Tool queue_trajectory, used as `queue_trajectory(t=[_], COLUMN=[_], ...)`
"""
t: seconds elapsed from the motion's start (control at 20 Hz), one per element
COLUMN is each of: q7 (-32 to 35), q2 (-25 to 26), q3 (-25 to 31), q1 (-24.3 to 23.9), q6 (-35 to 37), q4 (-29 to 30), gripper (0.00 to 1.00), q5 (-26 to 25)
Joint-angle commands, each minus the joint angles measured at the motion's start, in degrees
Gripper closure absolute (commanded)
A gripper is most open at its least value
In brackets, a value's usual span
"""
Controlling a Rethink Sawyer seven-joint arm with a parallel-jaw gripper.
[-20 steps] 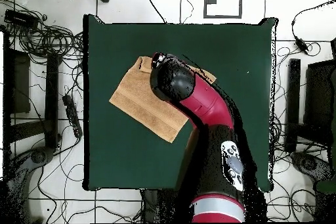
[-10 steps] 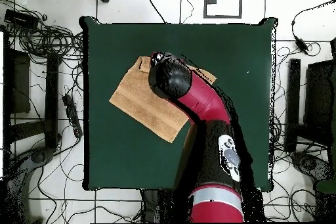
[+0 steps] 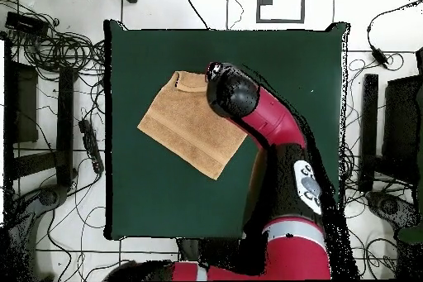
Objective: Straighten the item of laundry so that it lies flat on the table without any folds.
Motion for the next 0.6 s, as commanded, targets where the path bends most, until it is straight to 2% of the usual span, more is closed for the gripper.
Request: queue_trajectory(t=[0.05, 0.6], q7=[5.0, 7.8], q2=[5.5, 8.0], q3=[7.0, 11.1], q1=[-1.2, -3.1], q6=[2.5, -1.4], q4=[-0.6, 0.5], gripper=[1.00, 1.00], q5=[-3.6, -5.5])
